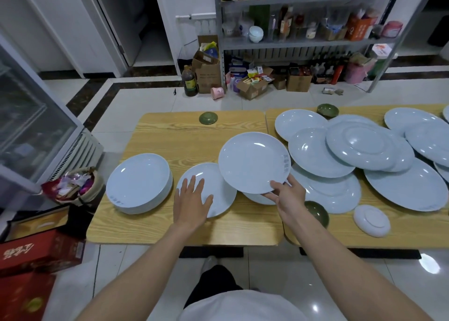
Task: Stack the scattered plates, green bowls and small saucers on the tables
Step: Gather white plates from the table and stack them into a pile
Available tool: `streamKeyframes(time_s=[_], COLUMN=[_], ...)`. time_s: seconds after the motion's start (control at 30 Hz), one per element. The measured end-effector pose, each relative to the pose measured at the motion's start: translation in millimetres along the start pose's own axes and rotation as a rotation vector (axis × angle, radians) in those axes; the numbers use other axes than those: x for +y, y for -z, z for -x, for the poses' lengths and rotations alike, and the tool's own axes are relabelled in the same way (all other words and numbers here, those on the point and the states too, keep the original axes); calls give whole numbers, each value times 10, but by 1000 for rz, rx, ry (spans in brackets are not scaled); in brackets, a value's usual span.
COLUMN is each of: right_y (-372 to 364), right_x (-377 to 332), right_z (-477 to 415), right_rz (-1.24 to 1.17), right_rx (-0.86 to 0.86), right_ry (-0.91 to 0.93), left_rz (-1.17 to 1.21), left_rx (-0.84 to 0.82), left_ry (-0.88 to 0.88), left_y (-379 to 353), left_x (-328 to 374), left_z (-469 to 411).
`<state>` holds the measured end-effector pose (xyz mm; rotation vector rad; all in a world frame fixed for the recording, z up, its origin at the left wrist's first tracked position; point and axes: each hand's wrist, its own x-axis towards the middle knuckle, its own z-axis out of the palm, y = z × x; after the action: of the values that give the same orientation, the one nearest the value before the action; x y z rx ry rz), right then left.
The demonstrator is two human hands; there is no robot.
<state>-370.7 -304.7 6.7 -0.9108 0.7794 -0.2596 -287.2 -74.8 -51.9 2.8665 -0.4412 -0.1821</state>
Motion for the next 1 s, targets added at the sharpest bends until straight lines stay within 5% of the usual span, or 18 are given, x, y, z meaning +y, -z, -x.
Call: streamKeyframes(time_s=[0.57, 1.0], right_y=[-93, -182], right_x=[167, 180], right_z=[-90, -145], right_rz=[-7, 6], right_rx=[49, 62], right_ry=[-33, -56], left_rz=[283, 1199], left_rx=[-105, 47], left_ry=[304, 684], left_y=[-249, -359], left_x=[-376, -408], left_z=[52, -58])
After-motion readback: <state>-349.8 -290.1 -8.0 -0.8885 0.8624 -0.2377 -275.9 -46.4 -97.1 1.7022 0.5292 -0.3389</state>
